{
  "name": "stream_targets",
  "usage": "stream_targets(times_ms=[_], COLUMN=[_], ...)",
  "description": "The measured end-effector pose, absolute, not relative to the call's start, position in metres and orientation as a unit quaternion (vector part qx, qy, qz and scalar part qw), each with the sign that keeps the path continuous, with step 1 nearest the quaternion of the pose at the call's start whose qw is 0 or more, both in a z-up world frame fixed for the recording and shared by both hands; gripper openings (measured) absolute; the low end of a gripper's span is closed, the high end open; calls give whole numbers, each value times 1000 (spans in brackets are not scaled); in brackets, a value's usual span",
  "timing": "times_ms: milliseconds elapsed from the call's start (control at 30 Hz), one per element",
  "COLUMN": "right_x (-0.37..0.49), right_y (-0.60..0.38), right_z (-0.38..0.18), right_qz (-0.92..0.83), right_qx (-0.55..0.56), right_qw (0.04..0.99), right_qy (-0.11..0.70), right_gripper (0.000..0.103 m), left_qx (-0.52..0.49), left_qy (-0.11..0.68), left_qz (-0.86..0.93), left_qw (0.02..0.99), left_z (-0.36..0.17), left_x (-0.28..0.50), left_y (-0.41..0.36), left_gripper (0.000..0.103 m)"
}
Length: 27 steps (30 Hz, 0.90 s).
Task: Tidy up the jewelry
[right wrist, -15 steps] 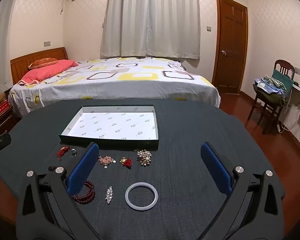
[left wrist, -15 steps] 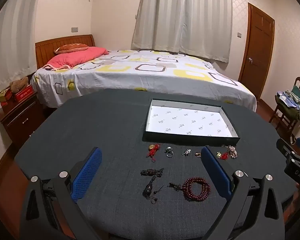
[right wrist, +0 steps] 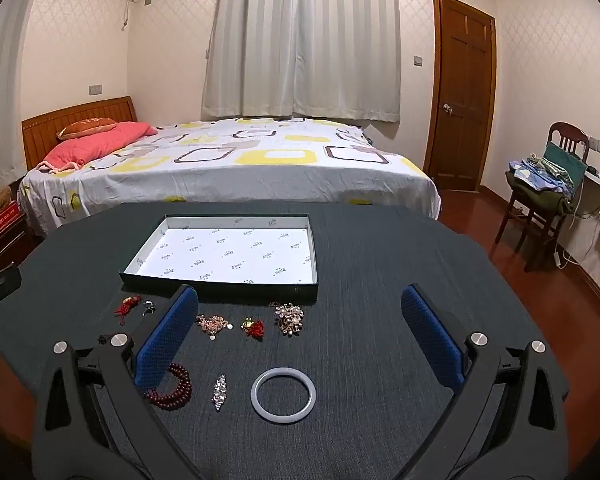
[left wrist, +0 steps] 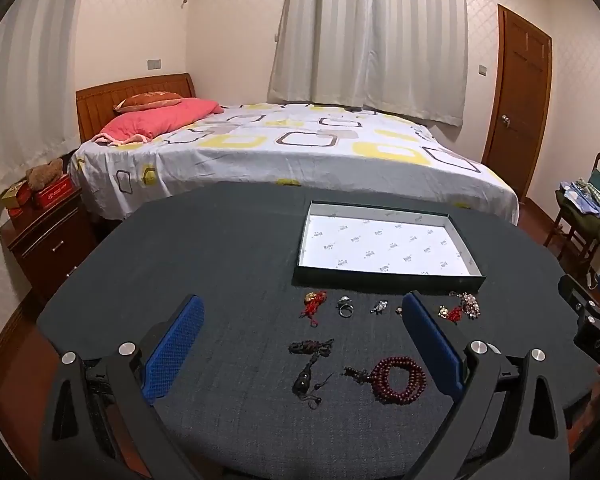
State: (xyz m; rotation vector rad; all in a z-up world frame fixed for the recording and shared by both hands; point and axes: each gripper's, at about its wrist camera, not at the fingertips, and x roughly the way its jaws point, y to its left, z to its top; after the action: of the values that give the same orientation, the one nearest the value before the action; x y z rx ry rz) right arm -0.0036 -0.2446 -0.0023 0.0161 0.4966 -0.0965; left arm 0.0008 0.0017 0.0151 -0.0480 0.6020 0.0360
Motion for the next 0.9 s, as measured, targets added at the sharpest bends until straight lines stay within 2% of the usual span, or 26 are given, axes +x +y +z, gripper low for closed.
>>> stream_targets(times_ms=[900], right_x=[-3], right_y=[-246], right_z=[2], right_qz=[-47], right_qx=[8], right_qw=[968], right_qy=[246], right_gripper=[99], left_qx=[-21], left_qy=[298], left_qz=[20], left_qw=[954], left_z=[2], left_x=[-2], left_y=[0], left_gripper=[96])
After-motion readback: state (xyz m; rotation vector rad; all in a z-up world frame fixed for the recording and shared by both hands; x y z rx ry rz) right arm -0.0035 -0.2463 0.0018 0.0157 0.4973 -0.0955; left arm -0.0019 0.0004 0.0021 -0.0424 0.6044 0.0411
